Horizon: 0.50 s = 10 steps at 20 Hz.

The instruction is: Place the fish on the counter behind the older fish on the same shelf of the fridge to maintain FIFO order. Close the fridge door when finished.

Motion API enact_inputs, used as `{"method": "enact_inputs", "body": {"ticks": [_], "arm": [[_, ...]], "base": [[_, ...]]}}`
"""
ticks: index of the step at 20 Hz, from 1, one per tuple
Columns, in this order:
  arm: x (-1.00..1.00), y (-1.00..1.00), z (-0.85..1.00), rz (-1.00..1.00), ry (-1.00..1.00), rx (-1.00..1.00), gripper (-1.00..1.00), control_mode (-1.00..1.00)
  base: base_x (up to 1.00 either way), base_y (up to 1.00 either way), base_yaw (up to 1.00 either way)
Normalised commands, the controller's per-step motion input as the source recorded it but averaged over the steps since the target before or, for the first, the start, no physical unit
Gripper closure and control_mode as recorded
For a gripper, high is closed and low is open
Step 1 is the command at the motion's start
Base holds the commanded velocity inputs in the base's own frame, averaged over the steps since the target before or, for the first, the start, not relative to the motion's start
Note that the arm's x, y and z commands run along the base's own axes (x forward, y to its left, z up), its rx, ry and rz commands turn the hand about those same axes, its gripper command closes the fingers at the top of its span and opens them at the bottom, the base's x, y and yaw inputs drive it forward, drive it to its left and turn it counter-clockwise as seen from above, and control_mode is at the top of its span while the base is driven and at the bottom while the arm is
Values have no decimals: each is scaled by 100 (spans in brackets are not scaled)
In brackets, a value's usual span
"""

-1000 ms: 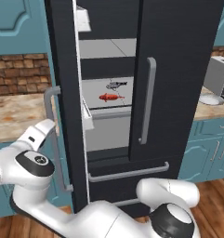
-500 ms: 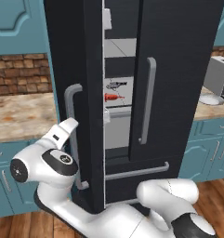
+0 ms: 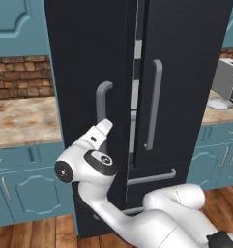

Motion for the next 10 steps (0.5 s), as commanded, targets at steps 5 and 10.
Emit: {"method": "enact_inputs", "body": {"ticks": [5,10], "arm": [[55,-94,0,0,-6,0,-100,-100],[59,-68,7,0,-7,0,-100,-100]], "base": [[0,0,0],[0,0,0]]}}
